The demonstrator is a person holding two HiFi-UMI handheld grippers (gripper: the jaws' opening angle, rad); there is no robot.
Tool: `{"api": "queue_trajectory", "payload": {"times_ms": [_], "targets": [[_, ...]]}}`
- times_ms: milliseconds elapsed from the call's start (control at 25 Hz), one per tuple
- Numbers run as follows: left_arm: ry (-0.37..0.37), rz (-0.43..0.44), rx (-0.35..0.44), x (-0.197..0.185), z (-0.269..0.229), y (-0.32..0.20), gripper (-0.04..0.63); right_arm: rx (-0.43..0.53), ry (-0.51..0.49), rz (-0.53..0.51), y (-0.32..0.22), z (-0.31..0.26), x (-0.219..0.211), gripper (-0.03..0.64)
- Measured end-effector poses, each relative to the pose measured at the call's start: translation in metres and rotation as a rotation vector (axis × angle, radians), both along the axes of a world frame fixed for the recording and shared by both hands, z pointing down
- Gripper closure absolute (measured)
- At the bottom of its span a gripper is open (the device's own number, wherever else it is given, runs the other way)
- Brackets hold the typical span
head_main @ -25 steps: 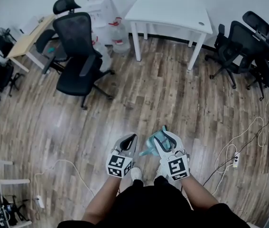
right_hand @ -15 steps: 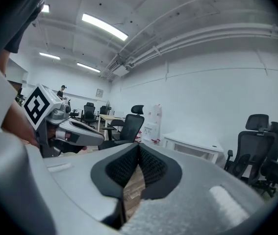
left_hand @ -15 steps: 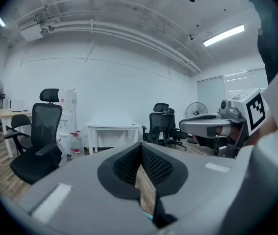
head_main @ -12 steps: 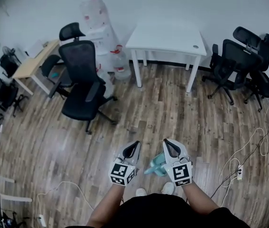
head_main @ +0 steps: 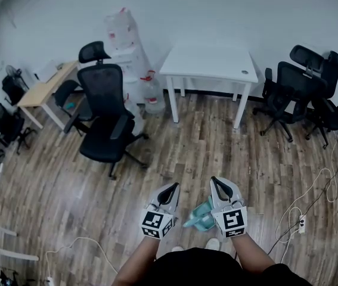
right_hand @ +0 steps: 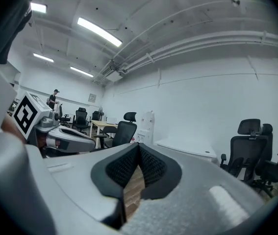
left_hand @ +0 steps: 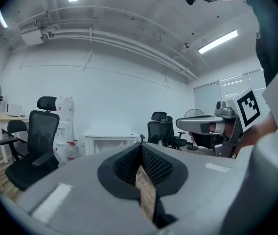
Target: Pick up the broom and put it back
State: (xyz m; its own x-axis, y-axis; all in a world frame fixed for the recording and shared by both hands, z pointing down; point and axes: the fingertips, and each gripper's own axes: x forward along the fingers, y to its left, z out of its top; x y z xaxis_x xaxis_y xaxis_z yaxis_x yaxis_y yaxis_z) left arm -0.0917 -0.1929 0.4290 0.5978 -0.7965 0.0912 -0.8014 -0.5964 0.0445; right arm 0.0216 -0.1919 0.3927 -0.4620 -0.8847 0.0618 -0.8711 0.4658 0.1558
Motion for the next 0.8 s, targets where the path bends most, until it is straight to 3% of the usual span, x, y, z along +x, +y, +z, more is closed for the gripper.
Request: {"api": "queue_trajectory", "payload": {"times_ms": [800], "targets": [[-0.018,0.024,0.034,0.008,-0.015,0.018,0.579,0.026,0.044,0.019,0.011,-0.009,0.013,0.615]]}}
